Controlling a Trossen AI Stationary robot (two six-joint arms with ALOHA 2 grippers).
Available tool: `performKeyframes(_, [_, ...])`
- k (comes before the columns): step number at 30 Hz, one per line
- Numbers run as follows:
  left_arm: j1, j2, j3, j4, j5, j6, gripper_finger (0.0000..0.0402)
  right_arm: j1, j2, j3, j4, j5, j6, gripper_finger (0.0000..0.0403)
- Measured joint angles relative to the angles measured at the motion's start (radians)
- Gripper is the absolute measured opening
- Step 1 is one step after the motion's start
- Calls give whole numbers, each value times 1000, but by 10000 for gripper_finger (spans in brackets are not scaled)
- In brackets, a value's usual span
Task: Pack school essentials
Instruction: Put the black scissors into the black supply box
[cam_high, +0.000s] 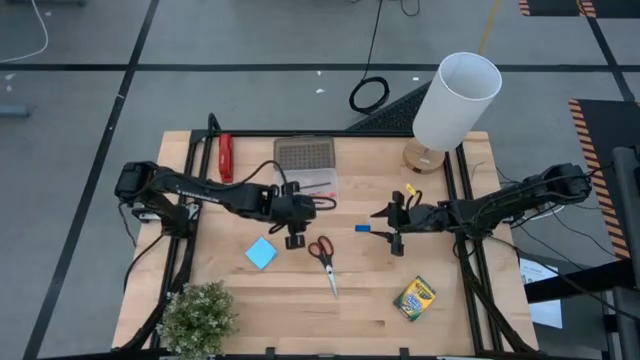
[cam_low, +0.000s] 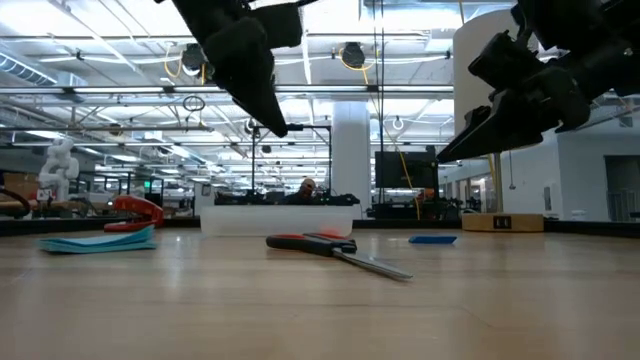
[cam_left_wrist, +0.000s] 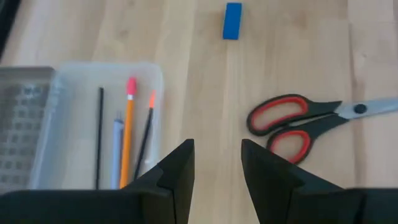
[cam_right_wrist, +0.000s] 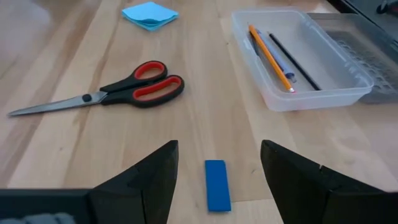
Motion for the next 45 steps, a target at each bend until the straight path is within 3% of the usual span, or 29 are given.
performKeyframes(6, [-111, 10, 0, 19, 2, 40, 136, -14, 0, 0, 10, 0, -27, 222])
performKeyframes(13, [-218, 90, 0, 166, -21, 233, 136, -30, 0, 0, 56, -62, -56, 222])
performKeyframes(28, [-195, 233, -1, 153, 56, 115, 136, -30, 0, 0, 34, -78, -52, 222])
performKeyframes(39, [-184, 335, -1, 150, -51, 141, 136, -29, 0, 0, 40, -79, -47, 222])
performKeyframes(45, [-135, 333, 0, 150, 69, 131, 135, -29, 0, 0, 25, -79, -47, 222])
